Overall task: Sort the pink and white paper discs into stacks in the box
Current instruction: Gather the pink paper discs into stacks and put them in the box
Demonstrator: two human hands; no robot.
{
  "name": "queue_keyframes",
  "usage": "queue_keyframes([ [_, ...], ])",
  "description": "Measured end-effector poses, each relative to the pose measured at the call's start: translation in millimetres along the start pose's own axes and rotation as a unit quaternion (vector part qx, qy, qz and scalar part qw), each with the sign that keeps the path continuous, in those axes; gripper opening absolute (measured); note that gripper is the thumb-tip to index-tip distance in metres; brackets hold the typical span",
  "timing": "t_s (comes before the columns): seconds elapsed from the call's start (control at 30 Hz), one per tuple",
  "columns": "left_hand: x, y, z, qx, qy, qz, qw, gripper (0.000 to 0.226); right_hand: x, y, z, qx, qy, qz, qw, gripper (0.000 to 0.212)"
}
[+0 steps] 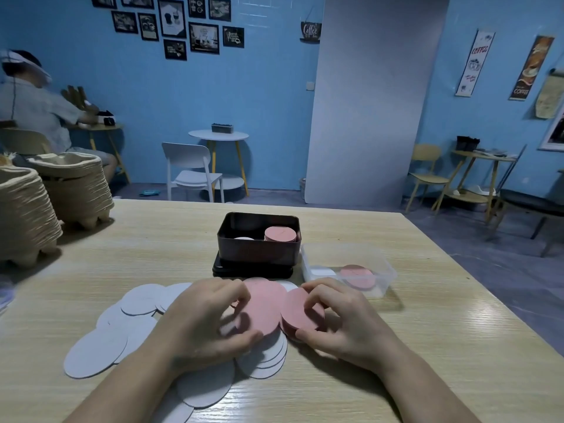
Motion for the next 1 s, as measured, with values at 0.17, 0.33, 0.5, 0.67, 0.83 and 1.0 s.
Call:
queue_keyframes([
  [0.17,0,1,-9,0.067,0.051,0.057,0.995,0.039,-4,0,0,-0.002,0.010,-0.014,1.000,0.034],
  [0.33,-8,0,3,0.016,0.055,0.033,0.998,0.039,-8,-2,-9,0.021,0.008,-0.020,1.000,0.037],
  [0.5,-14,-3,14,-0.016,0.034,0.022,0.999,0.037,-11,-5,-19,0.057,-0.006,-0.041,0.998,0.032],
  [0.67,-16,-5,18,-0.041,0.053,0.007,0.998,0.032,-13,-3,-18,0.058,0.000,-0.047,0.997,0.025],
  [0.83,-14,-5,17,-0.051,0.067,0.027,0.996,0.027,-11,-2,-16,0.053,-0.005,-0.028,0.998,0.026],
  [1.0,-17,-5,16,-0.053,0.079,0.053,0.994,0.030,-16,-5,-14,0.068,0.010,-0.049,0.996,0.036],
])
Point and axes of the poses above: each hand's wrist, its own y-axis away from the middle knuckle, its own x-axis out of the back of the hand, z = x × y, the point moved 4 cm from there along -y, towards the middle knuckle, and after that the axes turned 4 degrees about -z, right-handed, at the moved point
